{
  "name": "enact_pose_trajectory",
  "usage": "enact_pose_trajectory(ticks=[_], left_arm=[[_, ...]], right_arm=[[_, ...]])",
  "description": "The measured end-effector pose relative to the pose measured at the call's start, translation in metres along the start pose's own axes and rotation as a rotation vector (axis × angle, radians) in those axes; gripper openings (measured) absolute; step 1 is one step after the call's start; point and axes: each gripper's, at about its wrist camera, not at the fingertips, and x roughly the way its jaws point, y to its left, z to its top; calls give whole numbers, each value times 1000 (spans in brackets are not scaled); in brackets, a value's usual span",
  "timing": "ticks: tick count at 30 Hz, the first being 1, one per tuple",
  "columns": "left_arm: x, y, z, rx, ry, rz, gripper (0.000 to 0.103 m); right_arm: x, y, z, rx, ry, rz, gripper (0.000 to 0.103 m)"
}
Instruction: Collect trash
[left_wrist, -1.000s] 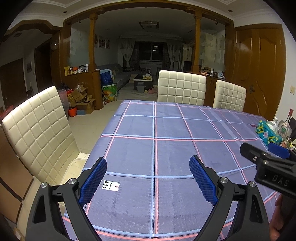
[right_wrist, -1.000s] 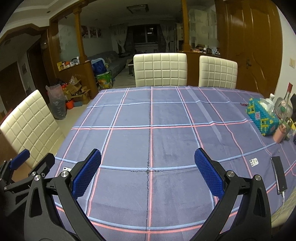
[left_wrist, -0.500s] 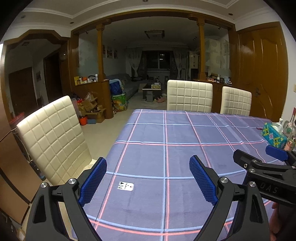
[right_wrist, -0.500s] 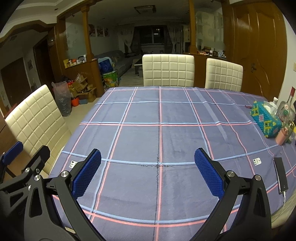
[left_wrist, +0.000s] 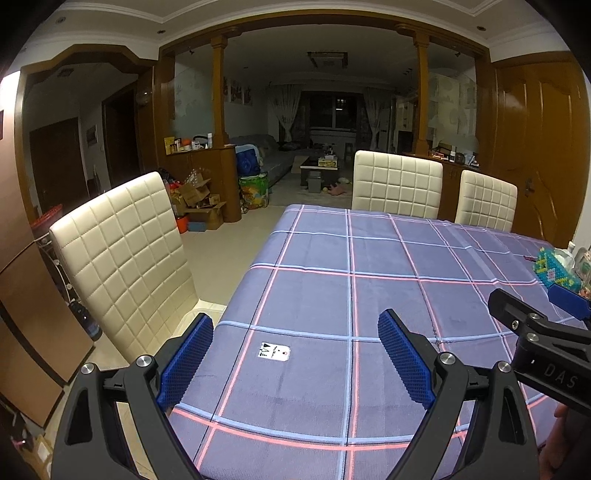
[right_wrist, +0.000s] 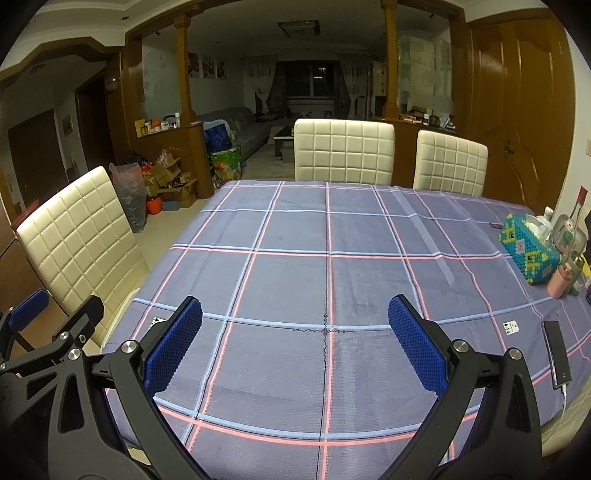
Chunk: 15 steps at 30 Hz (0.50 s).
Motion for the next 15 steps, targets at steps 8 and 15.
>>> enact_pose_trajectory(ticks=[8, 15], left_arm=[[-1, 0, -1, 5, -4, -10, 89], [-2, -2, -2, 15, 2, -8, 89]], right_arm=[[-2, 2, 0, -3, -3, -1, 99], [-5, 1, 0, 0, -10, 0, 99]])
